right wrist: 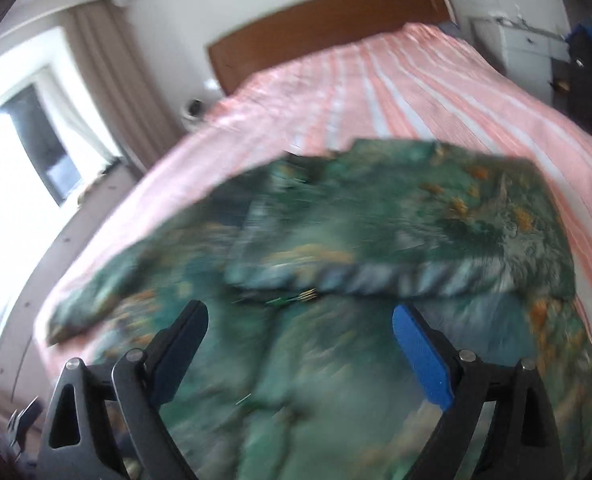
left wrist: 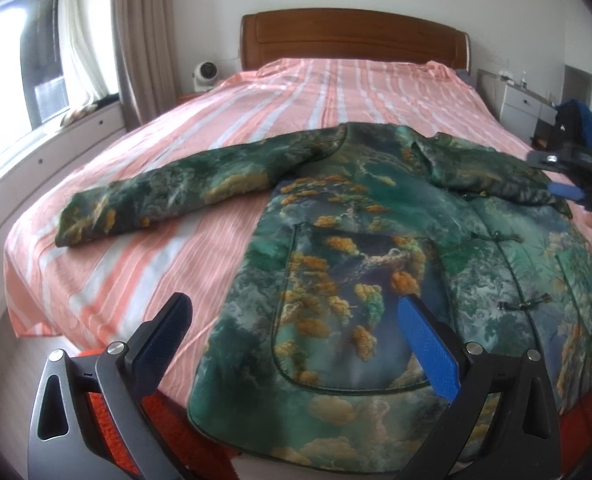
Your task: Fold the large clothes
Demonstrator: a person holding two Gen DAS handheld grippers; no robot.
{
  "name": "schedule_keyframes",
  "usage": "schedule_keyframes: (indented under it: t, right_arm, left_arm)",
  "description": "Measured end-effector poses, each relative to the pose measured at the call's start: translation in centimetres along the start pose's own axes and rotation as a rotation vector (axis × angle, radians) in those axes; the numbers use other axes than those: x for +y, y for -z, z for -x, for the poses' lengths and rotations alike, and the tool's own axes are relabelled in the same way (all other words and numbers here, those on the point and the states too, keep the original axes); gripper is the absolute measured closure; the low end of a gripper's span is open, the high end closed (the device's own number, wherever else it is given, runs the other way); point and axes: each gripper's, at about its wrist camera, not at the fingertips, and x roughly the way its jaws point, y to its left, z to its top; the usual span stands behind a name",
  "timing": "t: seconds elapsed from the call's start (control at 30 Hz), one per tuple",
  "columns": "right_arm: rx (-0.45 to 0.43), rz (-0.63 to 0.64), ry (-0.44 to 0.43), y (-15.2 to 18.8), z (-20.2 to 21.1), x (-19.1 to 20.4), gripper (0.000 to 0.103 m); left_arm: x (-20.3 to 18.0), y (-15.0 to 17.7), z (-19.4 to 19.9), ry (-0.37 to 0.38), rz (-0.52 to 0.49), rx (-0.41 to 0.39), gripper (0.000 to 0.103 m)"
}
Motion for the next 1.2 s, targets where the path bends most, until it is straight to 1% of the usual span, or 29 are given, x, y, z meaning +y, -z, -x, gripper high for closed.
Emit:
schedule_keyframes:
  t: [0.07,0.17,0.2,0.3,0.47,0.67,0.8,0.87,0.93,1.2]
  right_arm:
    - [-0.013,0.058,-0.017,1.3,1.6,1.8,0.006]
    - [-0.027,0.184,0.010,4.1,3.0,4.3,0.005]
    - [-0.034,0.237,0.036,5.6,3.8,4.8,0.005]
    - [-0.048,0.317,0.086,9.1,6.0,5.5,0.005]
    - [-0.082,0.363,0.129,12.8,10.4,5.1,0.005]
    - [-0.120,0.351,0.192,15.1,13.5,4.2,0.005]
    - [-0.198,0.361,0.251,16.4,14.7,3.9,0.005]
    - [-0.237,0.363,0.262,16.7,15.1,3.9,0.005]
    - [-0.254,0.375,0.269,16.8,15.1,3.9,0.005]
    - [-0.240,0.388,0.283,17.3,14.0,3.4,0.005]
  left_arm:
    - [-0.1,0.0,0.2,0.004,-0.004,-0.005,0.001]
    - [-0.1,0.1,0.4,0.002,-0.003,-0.008,0.001]
    - [0.0,0.1,0.4,0.000,0.001,-0.010,0.001]
    - [0.3,0.1,0.5,-0.006,0.018,-0.011,0.001]
    - [0.5,0.0,0.5,-0.010,0.024,-0.011,0.001]
    - [-0.3,0.2,0.3,-0.014,-0.009,-0.005,0.001]
    - [-0.7,0.3,0.2,-0.015,-0.023,0.001,0.001]
    - [-0.9,0.4,0.1,-0.018,-0.032,0.004,0.001]
    - [-1.0,0.4,0.2,-0.020,-0.035,0.002,0.001]
    - [-0.8,0.3,0.3,-0.023,-0.025,-0.001,0.001]
